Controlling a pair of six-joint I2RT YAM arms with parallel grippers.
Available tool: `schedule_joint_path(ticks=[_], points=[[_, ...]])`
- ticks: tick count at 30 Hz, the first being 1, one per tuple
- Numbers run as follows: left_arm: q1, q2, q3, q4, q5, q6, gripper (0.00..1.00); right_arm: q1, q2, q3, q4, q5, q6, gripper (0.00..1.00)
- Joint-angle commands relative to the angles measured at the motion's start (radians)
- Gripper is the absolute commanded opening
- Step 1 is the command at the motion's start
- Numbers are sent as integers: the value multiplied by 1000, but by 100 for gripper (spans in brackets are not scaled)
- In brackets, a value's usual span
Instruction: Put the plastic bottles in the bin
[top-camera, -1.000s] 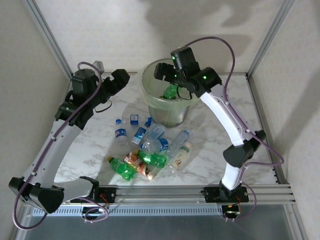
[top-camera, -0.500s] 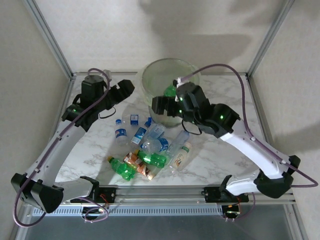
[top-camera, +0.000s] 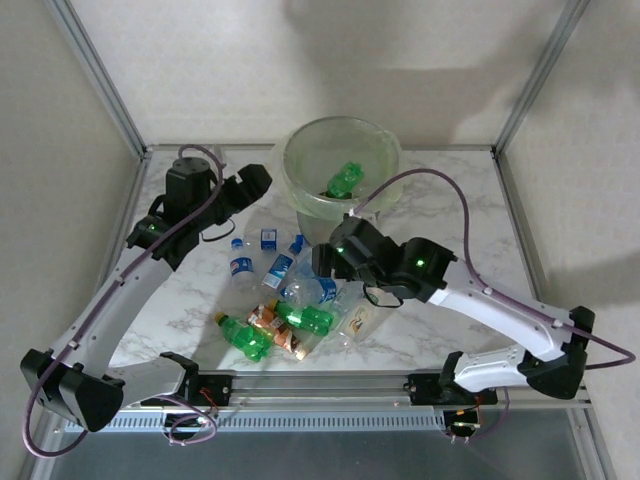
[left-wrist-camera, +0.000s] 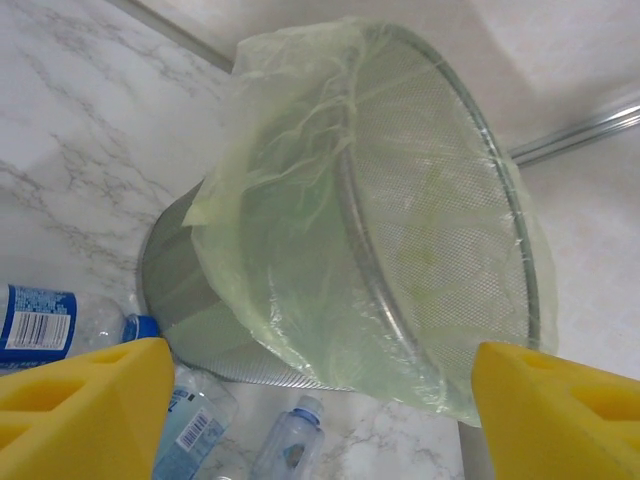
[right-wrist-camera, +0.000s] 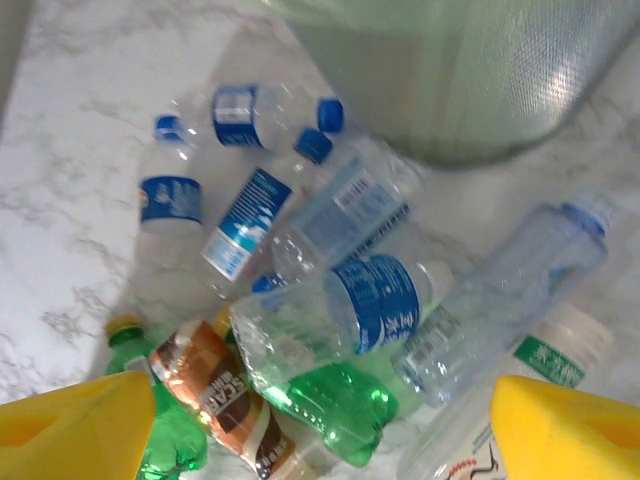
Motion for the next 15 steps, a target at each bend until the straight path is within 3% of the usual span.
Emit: schedule_joint_path(ticks=[1, 6, 9, 15], points=[[-7, -5, -3, 32, 21, -8, 77, 15, 15, -52, -130, 40, 161, 89], [-6, -7, 0, 23, -14, 10, 79, 12, 6, -175, -157, 2, 297, 91], [-7, 22, -10, 62, 38, -12, 77, 12, 1, -226, -145, -25, 333, 92], [-7, 49, 31, 31, 29, 12, 77, -5, 1, -325, -82, -66, 394, 95]])
